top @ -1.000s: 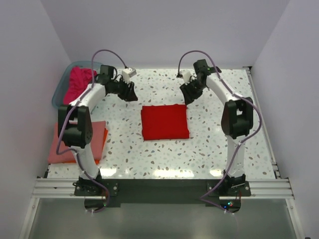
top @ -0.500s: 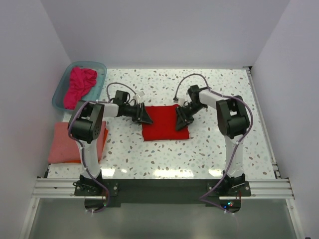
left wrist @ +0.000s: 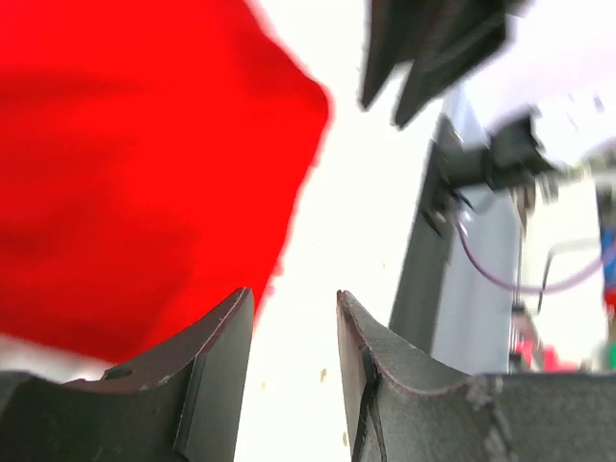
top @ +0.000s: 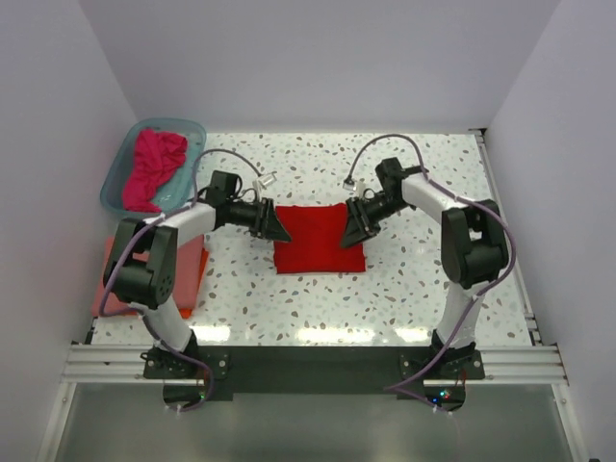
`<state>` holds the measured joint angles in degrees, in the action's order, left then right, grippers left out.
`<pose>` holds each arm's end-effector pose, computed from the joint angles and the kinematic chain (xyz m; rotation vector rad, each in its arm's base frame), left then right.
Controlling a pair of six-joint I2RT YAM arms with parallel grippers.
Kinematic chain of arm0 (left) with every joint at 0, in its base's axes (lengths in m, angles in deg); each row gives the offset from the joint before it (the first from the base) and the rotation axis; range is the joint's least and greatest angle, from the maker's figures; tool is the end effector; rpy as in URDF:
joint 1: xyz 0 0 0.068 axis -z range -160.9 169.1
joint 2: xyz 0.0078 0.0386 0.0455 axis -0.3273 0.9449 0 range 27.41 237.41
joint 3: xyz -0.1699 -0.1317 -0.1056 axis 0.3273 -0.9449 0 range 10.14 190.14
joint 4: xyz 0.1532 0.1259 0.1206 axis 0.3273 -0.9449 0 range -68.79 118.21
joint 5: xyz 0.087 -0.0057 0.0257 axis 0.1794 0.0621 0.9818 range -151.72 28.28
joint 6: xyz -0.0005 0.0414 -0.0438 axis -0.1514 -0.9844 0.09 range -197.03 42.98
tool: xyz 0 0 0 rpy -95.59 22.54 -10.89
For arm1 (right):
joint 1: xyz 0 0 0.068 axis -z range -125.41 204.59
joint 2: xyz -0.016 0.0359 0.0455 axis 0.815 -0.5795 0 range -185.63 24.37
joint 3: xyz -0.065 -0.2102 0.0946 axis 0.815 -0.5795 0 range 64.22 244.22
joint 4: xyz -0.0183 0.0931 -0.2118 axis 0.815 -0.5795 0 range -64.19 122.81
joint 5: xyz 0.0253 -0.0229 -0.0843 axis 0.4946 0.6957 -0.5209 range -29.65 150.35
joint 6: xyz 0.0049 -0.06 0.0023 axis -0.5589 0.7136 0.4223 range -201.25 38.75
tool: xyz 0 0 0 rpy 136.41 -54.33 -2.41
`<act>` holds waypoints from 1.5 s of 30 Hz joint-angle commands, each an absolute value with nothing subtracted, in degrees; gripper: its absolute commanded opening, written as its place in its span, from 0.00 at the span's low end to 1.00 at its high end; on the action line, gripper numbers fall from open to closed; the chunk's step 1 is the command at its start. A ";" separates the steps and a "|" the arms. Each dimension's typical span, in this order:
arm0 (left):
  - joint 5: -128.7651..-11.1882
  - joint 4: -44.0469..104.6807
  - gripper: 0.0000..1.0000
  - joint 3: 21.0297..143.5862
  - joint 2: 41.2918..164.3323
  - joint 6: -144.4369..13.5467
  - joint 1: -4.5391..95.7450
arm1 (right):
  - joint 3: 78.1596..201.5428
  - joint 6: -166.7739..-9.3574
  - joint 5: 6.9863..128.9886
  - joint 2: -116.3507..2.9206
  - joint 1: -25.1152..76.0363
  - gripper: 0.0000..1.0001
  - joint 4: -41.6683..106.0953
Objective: Fold and stack the t-shirts
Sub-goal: Fold the tshirt, then neatly place the folded tshirt to the corner
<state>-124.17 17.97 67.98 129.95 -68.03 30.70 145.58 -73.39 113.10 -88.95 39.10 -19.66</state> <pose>0.3035 -0.1026 0.1525 0.4975 2.3125 -1.5170 0.3118 0.1232 0.1616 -0.6298 2.7152 1.3877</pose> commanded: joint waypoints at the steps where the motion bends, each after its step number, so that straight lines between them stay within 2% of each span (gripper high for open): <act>1: -127.64 19.94 0.45 63.94 124.97 -67.46 37.28 | 139.82 -76.41 116.95 -86.37 36.13 0.35 -16.25; 6: -128.07 31.53 0.45 58.48 131.79 -58.13 39.67 | 138.13 -75.19 116.25 -93.74 36.83 0.34 -14.48; 14: -125.61 28.83 0.45 56.63 141.57 -60.58 32.82 | 135.95 -69.21 110.54 -97.54 42.10 0.33 -17.20; 17: -128.23 19.72 0.45 58.82 138.86 -67.77 31.15 | 136.28 -66.14 108.60 -95.36 43.16 0.33 -20.62; 21: -129.66 -0.29 0.47 62.51 126.59 -85.59 30.18 | 138.74 -65.43 108.77 -86.49 42.72 0.36 -23.09; 22: -128.96 -1.57 0.48 62.96 124.28 -86.16 29.39 | 139.36 -66.56 107.90 -84.55 42.20 0.37 -22.39; 25: -124.83 -1.06 0.50 62.35 117.16 -81.43 22.55 | 140.15 -69.64 102.73 -76.99 37.03 0.42 -15.38; 29: -118.00 -3.68 0.56 63.05 113.54 -77.47 14.46 | 139.19 -71.49 83.44 -71.35 22.73 0.45 -4.30; 32: -112.02 -4.04 0.64 63.22 111.52 -73.09 12.26 | 140.59 -69.13 71.47 -72.57 12.80 0.47 0.45; 33: -110.68 -3.87 0.73 62.88 110.56 -72.20 11.81 | 141.20 -68.69 69.16 -74.14 10.58 0.48 2.29; 37: -106.64 -5.45 0.76 61.73 108.80 -71.49 9.71 | 145.68 -64.29 61.41 -80.21 0.74 0.48 3.98; 39: -104.70 -5.54 0.76 61.29 108.00 -71.58 9.00 | 147.36 -62.45 59.05 -82.41 -1.48 0.48 4.86; 40: -103.65 -5.62 0.80 61.20 107.91 -71.66 8.39 | 148.23 -61.92 58.59 -84.68 -3.40 0.48 4.95; 45: -102.94 -5.80 0.80 62.17 108.88 -71.93 7.33 | 149.12 -61.48 57.45 -89.53 -6.14 0.48 7.85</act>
<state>-104.68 -4.91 61.56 109.84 -72.60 8.05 146.41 -63.40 61.93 -88.43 -5.33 4.17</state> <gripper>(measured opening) 0.804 0.485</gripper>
